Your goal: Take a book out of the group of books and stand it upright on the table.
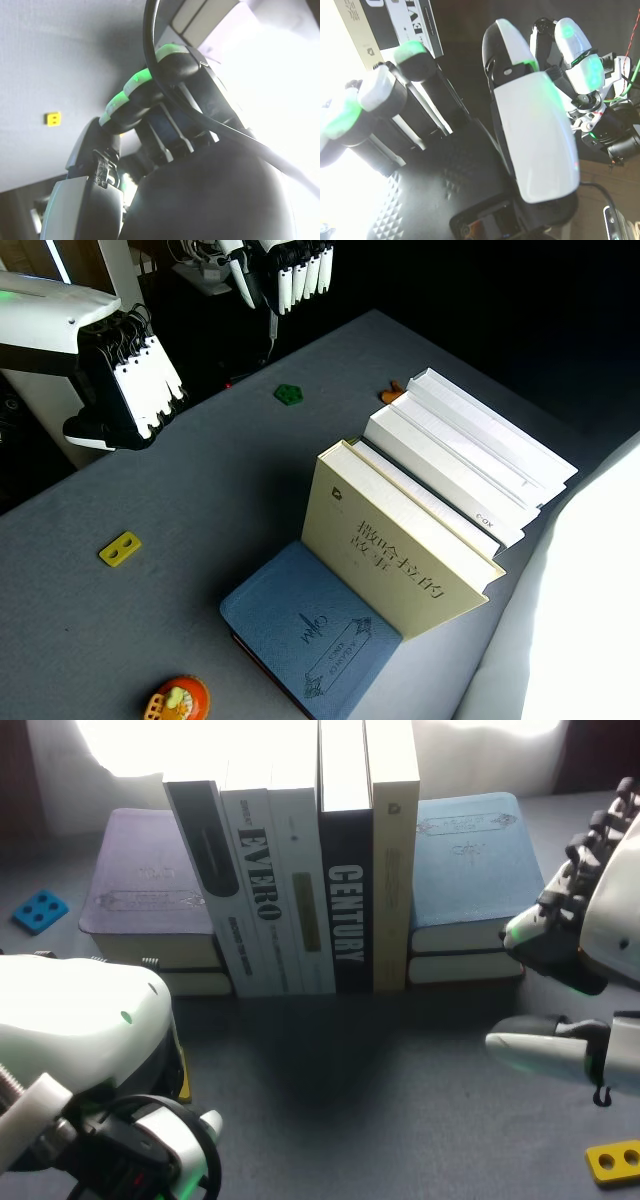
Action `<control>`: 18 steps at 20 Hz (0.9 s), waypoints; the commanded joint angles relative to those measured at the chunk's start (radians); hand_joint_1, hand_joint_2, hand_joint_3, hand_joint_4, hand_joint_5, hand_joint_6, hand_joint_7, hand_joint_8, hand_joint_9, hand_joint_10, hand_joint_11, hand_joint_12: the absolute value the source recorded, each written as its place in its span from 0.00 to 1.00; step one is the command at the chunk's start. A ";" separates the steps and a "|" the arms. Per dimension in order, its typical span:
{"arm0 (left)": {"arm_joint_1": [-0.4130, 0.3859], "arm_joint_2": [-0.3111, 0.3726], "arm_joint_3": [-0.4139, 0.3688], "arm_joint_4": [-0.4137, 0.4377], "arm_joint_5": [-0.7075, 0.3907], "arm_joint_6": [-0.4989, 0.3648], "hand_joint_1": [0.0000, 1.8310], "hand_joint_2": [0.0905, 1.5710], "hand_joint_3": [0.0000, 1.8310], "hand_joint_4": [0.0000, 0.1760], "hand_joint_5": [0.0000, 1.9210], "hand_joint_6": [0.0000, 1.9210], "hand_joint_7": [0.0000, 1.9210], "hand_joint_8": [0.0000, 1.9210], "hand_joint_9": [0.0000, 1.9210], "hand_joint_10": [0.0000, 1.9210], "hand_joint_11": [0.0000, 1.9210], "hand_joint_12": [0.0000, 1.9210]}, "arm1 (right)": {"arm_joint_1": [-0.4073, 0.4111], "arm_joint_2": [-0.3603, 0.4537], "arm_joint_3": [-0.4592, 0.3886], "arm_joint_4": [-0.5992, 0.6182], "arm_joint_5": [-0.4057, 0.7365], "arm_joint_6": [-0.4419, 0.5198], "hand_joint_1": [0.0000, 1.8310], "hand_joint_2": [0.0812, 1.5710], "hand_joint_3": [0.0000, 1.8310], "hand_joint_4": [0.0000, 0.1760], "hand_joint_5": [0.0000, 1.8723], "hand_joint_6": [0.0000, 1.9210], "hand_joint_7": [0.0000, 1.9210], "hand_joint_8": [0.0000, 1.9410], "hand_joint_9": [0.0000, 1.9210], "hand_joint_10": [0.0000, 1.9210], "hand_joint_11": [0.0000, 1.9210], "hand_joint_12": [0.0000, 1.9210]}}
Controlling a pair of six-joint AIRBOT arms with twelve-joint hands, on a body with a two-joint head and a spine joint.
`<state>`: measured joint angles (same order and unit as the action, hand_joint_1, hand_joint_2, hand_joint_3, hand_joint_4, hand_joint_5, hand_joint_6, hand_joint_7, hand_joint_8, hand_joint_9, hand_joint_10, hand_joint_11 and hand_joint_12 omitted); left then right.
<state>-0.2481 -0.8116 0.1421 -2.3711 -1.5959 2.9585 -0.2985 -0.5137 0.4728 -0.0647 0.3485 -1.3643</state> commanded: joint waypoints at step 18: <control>-0.009 0.005 -0.001 0.078 0.010 0.004 0.04 0.84 0.00 0.31 0.00 0.00 0.00 0.00 0.00 0.00 0.00 0.05 | 0.004 -0.088 -0.005 0.569 0.151 -0.550 0.06 0.74 0.00 0.03 0.04 0.01 0.00 0.00 0.00 0.00 0.00 0.00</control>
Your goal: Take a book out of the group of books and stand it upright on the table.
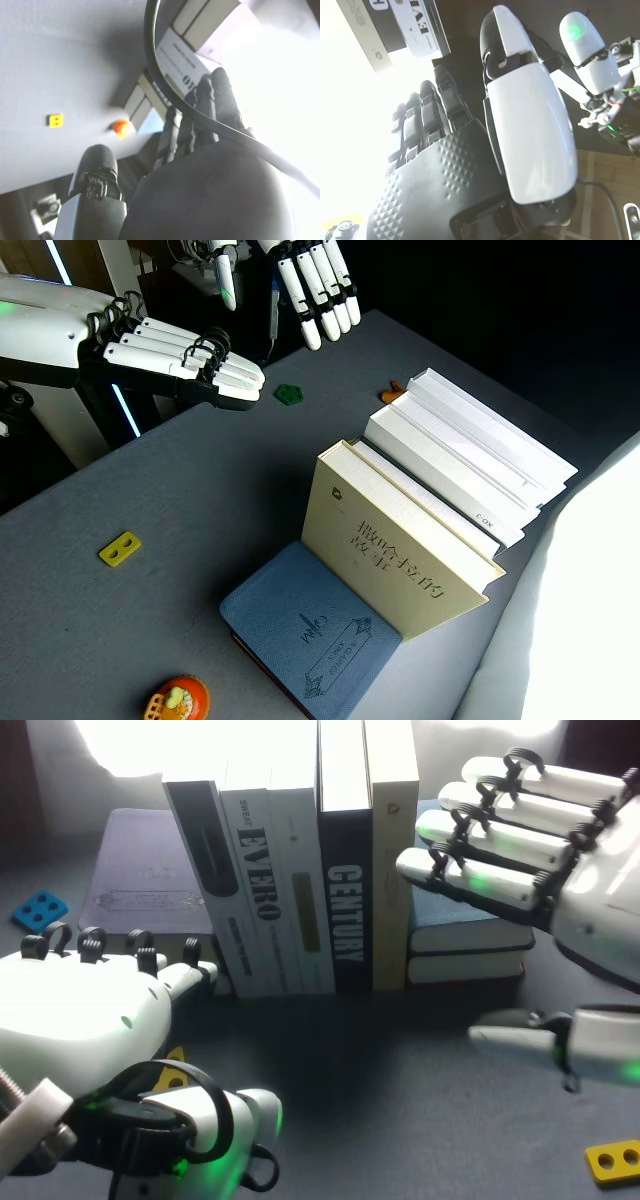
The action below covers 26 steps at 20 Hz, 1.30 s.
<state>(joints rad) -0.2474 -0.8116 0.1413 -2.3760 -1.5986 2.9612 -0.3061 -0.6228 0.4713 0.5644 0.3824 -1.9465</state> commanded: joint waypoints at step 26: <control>-0.010 0.005 -0.002 0.073 0.013 -0.010 0.00 0.85 0.00 0.36 0.00 0.00 0.00 0.00 0.00 0.00 0.00 0.00 | -0.021 -0.499 0.250 0.084 0.742 0.042 0.00 0.72 0.00 0.30 0.17 0.06 0.00 0.00 0.00 0.00 0.00 0.00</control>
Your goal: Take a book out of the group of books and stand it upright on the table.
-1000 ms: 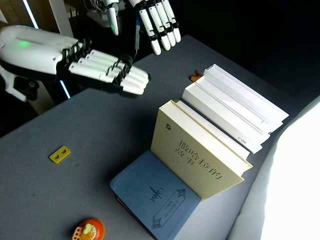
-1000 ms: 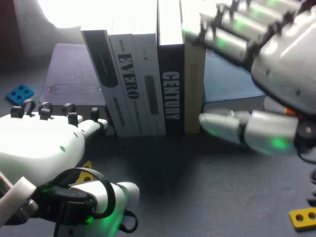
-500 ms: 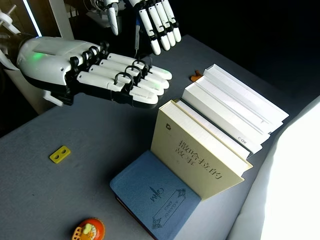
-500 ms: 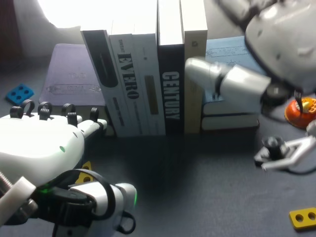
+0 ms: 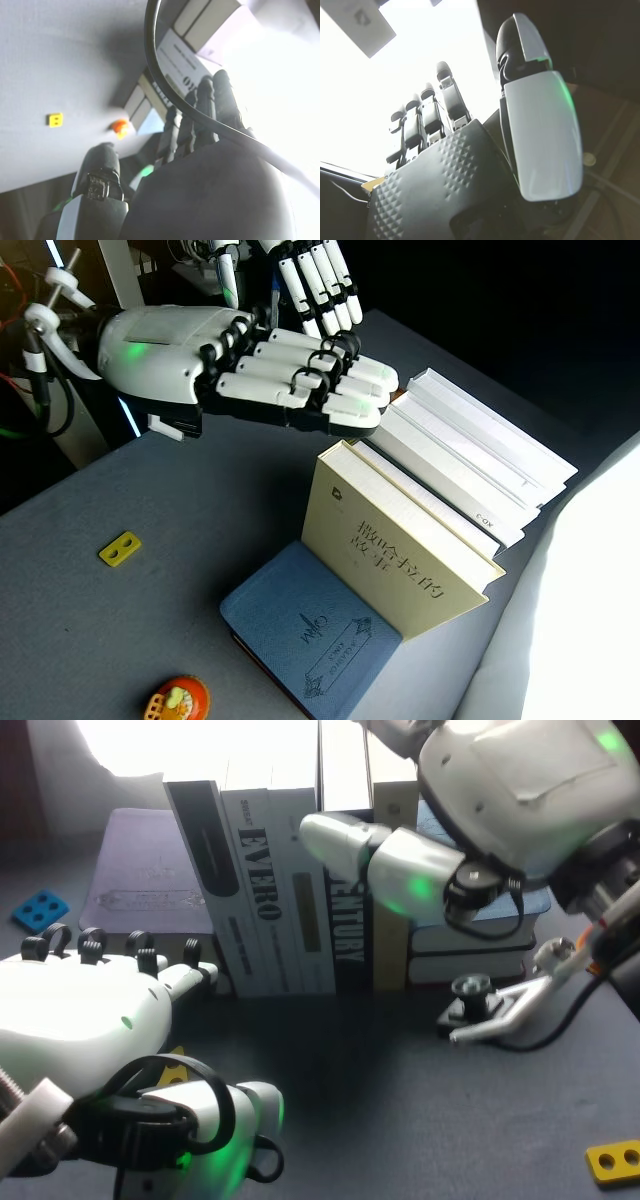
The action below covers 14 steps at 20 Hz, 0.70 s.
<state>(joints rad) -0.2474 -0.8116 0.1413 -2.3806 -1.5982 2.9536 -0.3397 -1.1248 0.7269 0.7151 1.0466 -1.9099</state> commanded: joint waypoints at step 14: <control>-0.010 0.005 -0.001 0.064 0.012 -0.008 0.00 0.85 0.00 0.29 0.00 0.00 0.00 0.00 0.00 0.00 0.00 0.00 | -0.007 -0.064 0.072 -0.039 0.047 0.027 0.00 0.75 0.01 0.10 0.22 0.07 0.00 0.00 0.00 0.00 0.00 0.00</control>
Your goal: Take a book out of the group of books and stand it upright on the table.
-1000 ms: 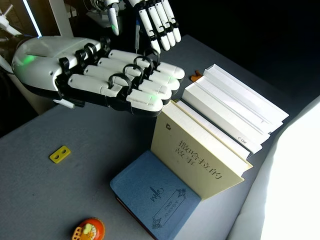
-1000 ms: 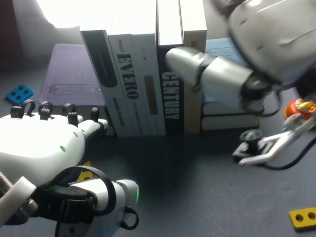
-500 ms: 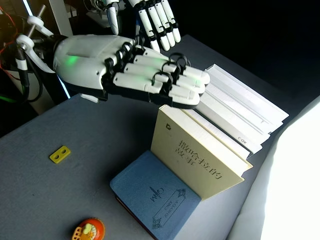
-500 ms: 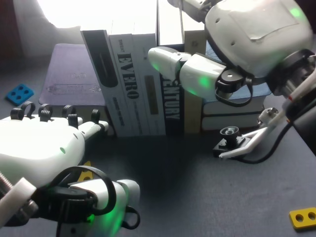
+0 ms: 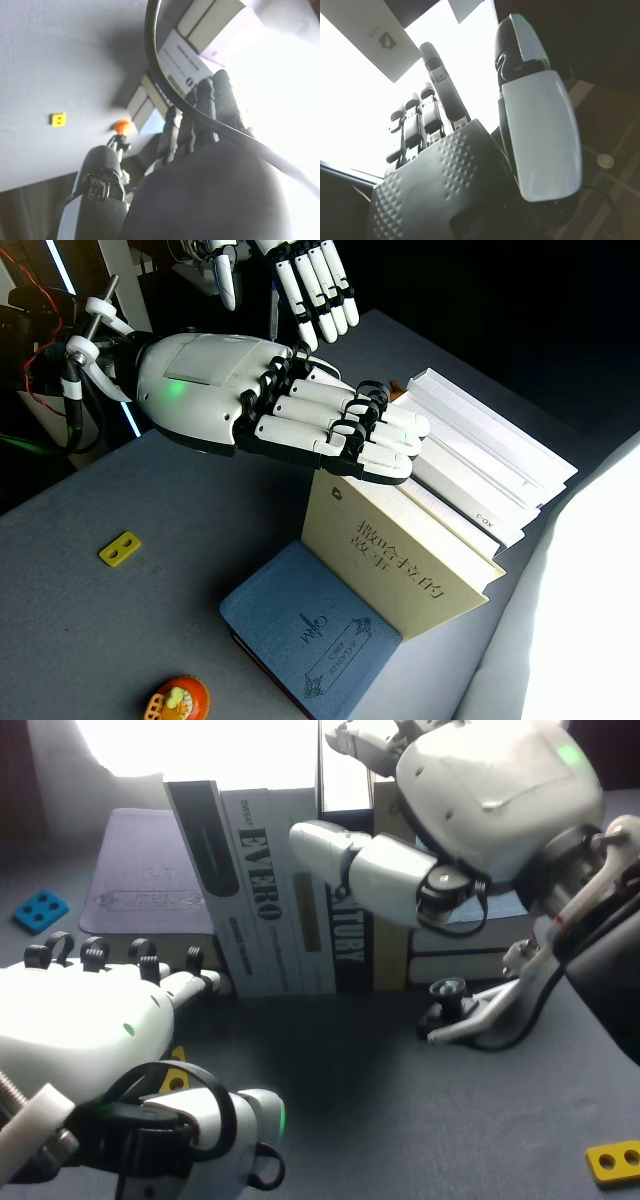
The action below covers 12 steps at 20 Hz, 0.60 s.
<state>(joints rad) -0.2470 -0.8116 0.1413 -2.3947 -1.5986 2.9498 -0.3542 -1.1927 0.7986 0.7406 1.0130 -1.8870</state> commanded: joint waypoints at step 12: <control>-0.012 0.005 0.000 0.079 0.012 -0.004 0.00 0.84 0.00 0.30 0.00 0.00 0.00 0.00 0.00 0.00 0.00 0.00 | -0.037 -0.008 -0.014 0.003 0.072 -0.007 0.00 0.75 0.01 0.02 0.28 0.08 0.00 0.00 0.00 0.00 0.00 0.00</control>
<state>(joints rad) -0.2474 -0.8116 0.1413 -2.3947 -1.5993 2.9494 -0.3916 -1.2045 0.7902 0.7990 1.0172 -1.8904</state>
